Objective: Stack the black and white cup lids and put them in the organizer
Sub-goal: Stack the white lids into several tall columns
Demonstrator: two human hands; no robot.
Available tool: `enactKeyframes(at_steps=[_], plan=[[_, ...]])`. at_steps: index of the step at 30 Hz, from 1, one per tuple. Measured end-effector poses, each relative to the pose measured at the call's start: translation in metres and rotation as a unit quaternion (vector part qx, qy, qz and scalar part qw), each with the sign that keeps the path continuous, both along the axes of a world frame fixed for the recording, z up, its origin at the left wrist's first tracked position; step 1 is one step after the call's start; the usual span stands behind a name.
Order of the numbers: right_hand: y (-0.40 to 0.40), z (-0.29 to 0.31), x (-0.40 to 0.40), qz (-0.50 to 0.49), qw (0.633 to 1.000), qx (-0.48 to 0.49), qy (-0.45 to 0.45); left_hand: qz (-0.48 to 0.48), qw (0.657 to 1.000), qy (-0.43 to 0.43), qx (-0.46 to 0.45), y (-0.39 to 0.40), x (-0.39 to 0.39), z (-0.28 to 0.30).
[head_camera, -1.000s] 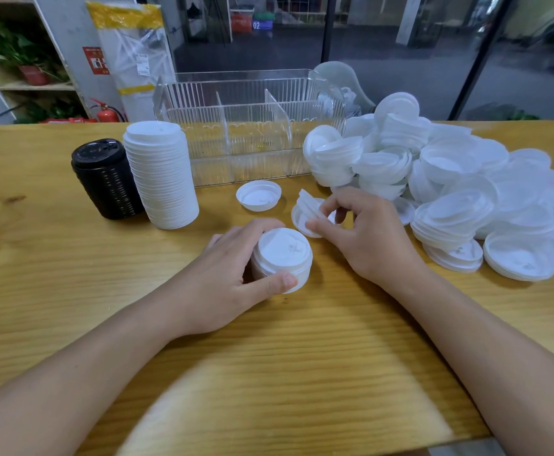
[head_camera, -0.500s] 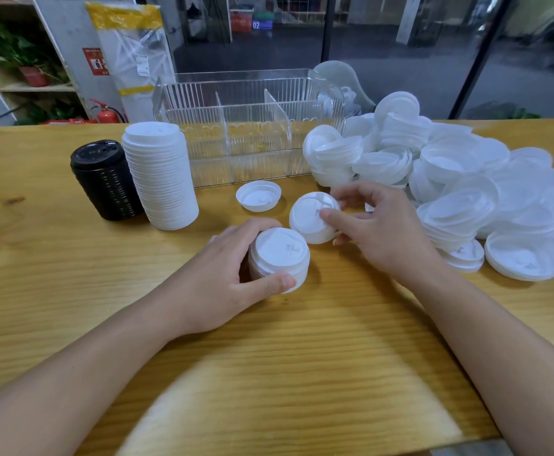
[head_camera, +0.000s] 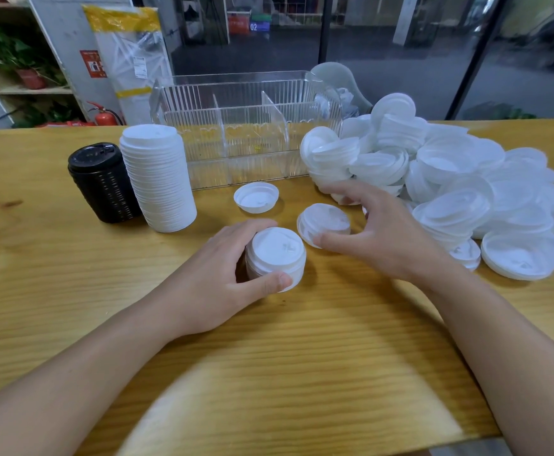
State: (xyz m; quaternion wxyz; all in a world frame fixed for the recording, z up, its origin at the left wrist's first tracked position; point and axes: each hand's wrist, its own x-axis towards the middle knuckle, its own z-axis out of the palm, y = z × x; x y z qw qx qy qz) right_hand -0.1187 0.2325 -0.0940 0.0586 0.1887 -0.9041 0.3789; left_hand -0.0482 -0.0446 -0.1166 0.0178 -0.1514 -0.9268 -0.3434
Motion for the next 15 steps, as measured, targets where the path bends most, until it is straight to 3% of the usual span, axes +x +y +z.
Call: enactKeyframes(at_steps=[11,15], plan=[[0.0045,-0.0028,-0.0071,0.040,0.998,-0.021,-0.051,0.000,1.000,-0.002,0.024,-0.0008,0.0015,0.0006],[0.0031,0.0022,-0.0039,0.034,0.993,-0.110,-0.014,0.008,0.999,0.001,0.049,0.0001,-0.0014,-0.0016]])
